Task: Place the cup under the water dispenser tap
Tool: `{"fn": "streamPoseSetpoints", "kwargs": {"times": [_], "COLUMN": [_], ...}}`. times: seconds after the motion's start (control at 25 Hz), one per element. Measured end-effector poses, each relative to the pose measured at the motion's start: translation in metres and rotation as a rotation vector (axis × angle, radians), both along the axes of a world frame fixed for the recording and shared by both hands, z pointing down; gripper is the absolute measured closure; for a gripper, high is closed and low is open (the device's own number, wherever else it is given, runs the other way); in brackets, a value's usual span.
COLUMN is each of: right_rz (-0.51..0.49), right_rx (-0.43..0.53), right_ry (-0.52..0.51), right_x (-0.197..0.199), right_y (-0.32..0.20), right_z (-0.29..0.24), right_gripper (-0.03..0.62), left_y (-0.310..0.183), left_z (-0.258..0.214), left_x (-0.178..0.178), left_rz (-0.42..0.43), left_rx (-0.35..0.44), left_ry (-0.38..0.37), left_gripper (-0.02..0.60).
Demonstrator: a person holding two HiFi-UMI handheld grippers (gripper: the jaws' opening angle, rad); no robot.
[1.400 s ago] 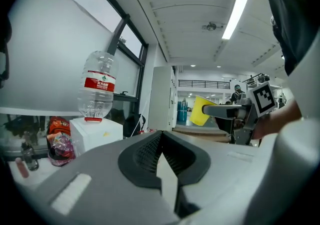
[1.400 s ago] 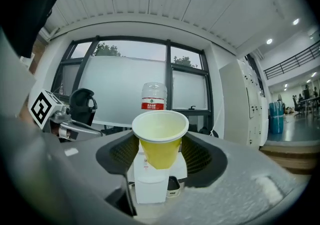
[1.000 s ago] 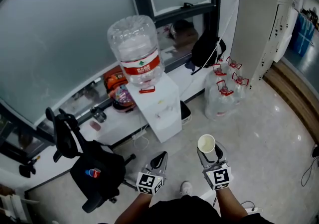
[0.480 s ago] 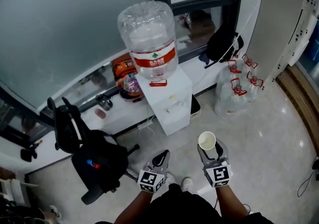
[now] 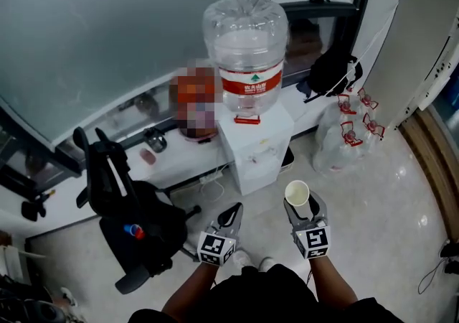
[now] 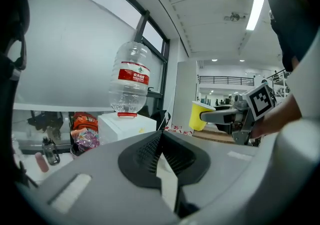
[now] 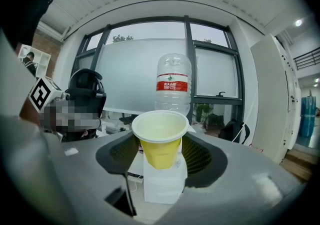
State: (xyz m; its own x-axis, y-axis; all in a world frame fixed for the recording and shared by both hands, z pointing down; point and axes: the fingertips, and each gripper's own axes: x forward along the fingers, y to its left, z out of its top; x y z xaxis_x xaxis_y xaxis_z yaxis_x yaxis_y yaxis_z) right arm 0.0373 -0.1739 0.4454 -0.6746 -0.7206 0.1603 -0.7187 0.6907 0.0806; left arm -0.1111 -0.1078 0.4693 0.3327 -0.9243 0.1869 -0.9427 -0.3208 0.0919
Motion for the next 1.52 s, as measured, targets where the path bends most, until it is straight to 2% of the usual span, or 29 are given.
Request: {"fn": "streamPoseSetpoints", "kwargs": {"times": [0.36,0.56,0.64,0.76,0.88,1.04,1.2,1.36,1.52], "right_rz": [-0.001,-0.022,-0.039,-0.064,-0.106,-0.165,-0.202,-0.23,-0.262], "right_rx": [-0.002,-0.045,-0.053,-0.069,-0.084,-0.097,-0.116,-0.132,-0.133], "right_ry": [0.008,0.035,0.054,0.079,0.105,0.134,0.141,0.131,0.142], "right_x": [-0.027,-0.03,-0.031,-0.033,-0.039,-0.05,-0.063,-0.074,-0.087], "right_y": [-0.021,-0.032,-0.038,-0.048,-0.058,-0.069,-0.081,-0.095,-0.104], "right_z": [0.002,0.024,0.034,0.052,0.073,0.105,0.139,0.18,0.225], "right_gripper": [0.324,0.322,0.322,0.322,0.322,0.322,0.322,0.322,0.322], "left_y": [-0.014,-0.016,-0.018,-0.017,-0.016,-0.017,-0.034,-0.046,-0.063], "left_z": [-0.019,0.002,0.009,0.029,0.058,0.099,0.116,0.152,0.18], "left_x": [-0.018,-0.024,-0.026,-0.031,-0.037,-0.033,-0.033,-0.039,-0.044], "left_rz": [-0.003,-0.041,-0.049,-0.078,-0.138,-0.173,-0.201,-0.234,-0.272], "left_rx": [0.05,-0.013,-0.015,-0.036,-0.103,-0.167,-0.118,-0.132,-0.112], "left_ry": [0.004,0.011,0.009,0.006,0.019,0.034,0.052,0.051,0.061], "left_gripper": [0.565,0.565,0.565,0.565,0.565,0.565,0.565,0.565,0.565]}}
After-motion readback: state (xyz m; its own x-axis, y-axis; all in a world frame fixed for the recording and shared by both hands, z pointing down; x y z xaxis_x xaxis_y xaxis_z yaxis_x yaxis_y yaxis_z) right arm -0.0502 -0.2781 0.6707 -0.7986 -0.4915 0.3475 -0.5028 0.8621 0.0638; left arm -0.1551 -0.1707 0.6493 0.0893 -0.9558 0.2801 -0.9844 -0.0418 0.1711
